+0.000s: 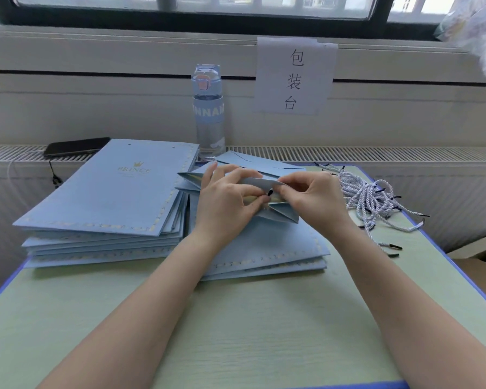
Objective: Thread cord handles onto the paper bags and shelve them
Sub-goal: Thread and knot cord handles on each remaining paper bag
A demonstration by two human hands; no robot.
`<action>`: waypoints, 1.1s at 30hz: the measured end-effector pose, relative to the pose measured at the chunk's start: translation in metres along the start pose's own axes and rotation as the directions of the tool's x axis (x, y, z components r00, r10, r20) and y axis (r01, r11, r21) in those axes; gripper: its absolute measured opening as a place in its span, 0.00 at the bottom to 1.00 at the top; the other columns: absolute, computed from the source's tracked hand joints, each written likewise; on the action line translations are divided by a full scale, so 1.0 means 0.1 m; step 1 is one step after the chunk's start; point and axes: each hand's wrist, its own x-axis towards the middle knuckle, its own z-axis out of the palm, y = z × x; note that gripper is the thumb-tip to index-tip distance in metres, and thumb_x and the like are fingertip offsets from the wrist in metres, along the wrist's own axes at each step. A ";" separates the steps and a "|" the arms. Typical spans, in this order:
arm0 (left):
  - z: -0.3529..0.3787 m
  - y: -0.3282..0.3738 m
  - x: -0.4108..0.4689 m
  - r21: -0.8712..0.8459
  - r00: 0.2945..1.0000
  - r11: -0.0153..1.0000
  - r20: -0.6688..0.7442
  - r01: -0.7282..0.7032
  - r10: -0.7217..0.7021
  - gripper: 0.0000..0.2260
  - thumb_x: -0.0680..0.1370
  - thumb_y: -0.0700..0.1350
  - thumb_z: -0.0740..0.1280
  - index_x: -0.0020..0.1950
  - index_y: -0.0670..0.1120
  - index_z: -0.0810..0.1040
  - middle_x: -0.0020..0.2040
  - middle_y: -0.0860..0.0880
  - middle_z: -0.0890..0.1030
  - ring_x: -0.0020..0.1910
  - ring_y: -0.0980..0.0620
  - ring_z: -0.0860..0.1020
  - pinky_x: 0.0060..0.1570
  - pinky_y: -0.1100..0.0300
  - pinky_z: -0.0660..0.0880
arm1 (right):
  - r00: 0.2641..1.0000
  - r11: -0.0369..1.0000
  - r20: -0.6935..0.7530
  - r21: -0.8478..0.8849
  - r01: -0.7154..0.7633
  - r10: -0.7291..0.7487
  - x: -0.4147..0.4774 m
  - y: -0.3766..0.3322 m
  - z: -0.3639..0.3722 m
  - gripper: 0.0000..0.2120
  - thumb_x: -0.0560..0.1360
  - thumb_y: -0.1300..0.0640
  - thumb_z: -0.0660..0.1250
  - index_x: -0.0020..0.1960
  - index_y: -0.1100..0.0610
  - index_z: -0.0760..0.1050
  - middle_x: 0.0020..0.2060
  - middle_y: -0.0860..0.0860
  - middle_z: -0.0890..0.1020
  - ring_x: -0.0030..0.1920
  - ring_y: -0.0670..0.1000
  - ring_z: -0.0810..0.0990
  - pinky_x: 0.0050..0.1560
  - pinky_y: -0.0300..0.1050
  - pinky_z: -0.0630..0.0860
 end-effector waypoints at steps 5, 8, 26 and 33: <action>0.01 -0.04 0.00 -0.004 0.996 0.998 -0.064 -0.069 0.069 0.10 0.71 0.56 0.67 0.41 0.51 0.83 0.48 0.55 0.82 0.51 0.50 0.75 0.58 0.55 0.64 | 0.996 0.994 0.081 0.093 -0.053 0.045 0.02 0.01 -0.05 0.04 0.71 0.61 0.72 0.41 0.52 0.82 0.33 0.44 0.83 0.34 0.38 0.79 0.40 0.31 0.74; -0.05 -0.07 0.02 -0.066 0.998 0.998 -0.058 -0.020 0.016 0.14 0.70 0.55 0.71 0.49 0.48 0.76 0.46 0.53 0.81 0.49 0.52 0.75 0.54 0.63 0.62 | 0.985 0.960 0.145 0.251 -0.124 0.090 0.05 0.03 -0.12 0.06 0.71 0.63 0.73 0.40 0.52 0.82 0.37 0.49 0.85 0.38 0.45 0.82 0.45 0.38 0.78; -0.13 -0.14 0.00 0.110 0.991 0.994 -0.136 0.025 -0.010 0.14 0.76 0.48 0.61 0.49 0.46 0.85 0.41 0.49 0.85 0.38 0.45 0.80 0.45 0.62 0.61 | 0.937 0.804 0.343 0.537 -0.255 0.068 0.11 0.12 -0.29 0.18 0.74 0.74 0.63 0.53 0.53 0.79 0.37 0.48 0.81 0.40 0.47 0.78 0.47 0.36 0.75; -0.13 -0.18 -0.01 0.059 0.993 0.997 -0.110 0.058 -0.051 0.14 0.75 0.49 0.61 0.49 0.46 0.85 0.42 0.49 0.85 0.39 0.45 0.80 0.45 0.57 0.65 | 0.929 0.985 0.366 0.129 -0.113 0.058 0.08 0.10 -0.36 0.12 0.77 0.64 0.65 0.55 0.51 0.79 0.47 0.47 0.84 0.47 0.38 0.81 0.53 0.32 0.75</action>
